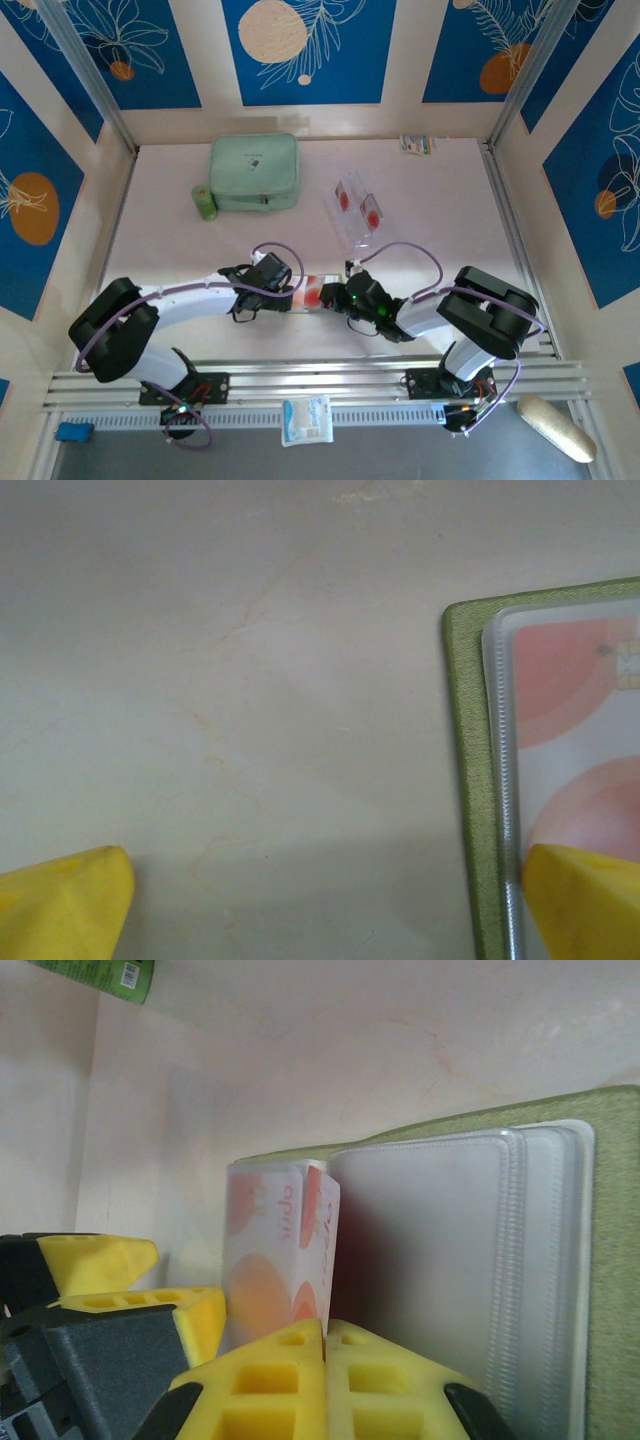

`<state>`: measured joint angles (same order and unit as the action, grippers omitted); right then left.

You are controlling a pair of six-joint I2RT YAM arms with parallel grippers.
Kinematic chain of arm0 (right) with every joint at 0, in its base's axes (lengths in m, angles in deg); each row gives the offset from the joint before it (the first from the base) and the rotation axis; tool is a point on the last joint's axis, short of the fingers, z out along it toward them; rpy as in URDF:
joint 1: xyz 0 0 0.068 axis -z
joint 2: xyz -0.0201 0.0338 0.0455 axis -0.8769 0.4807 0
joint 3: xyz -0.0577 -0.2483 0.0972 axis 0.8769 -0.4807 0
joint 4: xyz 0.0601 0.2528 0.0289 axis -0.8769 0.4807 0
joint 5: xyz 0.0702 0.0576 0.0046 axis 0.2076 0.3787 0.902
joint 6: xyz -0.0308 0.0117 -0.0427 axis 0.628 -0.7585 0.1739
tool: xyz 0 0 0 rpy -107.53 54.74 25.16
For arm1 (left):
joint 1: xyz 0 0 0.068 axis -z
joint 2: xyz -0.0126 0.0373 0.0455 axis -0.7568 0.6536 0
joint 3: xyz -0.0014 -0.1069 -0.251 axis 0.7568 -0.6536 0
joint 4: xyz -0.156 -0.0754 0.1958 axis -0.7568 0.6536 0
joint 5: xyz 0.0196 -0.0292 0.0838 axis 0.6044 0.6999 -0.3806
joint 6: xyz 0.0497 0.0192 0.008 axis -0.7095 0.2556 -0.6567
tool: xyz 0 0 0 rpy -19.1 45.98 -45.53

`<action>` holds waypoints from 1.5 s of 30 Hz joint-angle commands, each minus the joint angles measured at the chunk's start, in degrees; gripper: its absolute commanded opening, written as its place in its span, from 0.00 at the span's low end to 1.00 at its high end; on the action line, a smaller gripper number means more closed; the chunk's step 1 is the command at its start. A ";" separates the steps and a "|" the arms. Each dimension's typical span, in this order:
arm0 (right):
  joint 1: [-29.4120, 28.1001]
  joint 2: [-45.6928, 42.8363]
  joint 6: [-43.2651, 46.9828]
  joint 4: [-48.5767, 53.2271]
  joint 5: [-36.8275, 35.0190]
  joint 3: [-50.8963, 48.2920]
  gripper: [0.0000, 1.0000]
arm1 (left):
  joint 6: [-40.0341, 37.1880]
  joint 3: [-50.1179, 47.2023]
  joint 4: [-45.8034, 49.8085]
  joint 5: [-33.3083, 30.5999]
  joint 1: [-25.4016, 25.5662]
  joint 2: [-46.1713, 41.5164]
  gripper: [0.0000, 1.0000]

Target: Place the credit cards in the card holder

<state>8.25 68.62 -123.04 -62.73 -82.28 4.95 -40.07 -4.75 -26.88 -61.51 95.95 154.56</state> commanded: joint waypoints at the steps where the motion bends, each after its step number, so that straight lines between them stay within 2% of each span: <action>1: 0.62 -0.65 1.57 2.52 0.68 -1.01 0.00 | 0.20 -1.61 1.79 -0.40 0.43 0.47 1.00; 33: 1.88 4.34 0.17 6.04 6.13 2.74 0.00 | 0.27 -1.92 0.80 -0.19 0.44 1.10 1.00; 40: 2.52 5.23 1.30 9.52 9.07 5.22 0.00 | 0.27 -1.52 0.91 -0.15 0.44 0.32 1.00; 42: 3.07 4.74 2.35 11.32 10.35 5.99 0.09 | 0.27 -1.28 1.08 -0.19 0.43 -0.07 1.00; 45: 4.88 2.76 4.38 15.14 12.96 7.29 0.32 | 0.34 -0.99 1.32 -0.21 0.43 -0.95 1.00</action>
<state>11.93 71.81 -121.66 -56.13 -72.12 11.49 -40.05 -5.08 -27.52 -61.49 95.97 154.27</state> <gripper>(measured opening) 0.298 0.998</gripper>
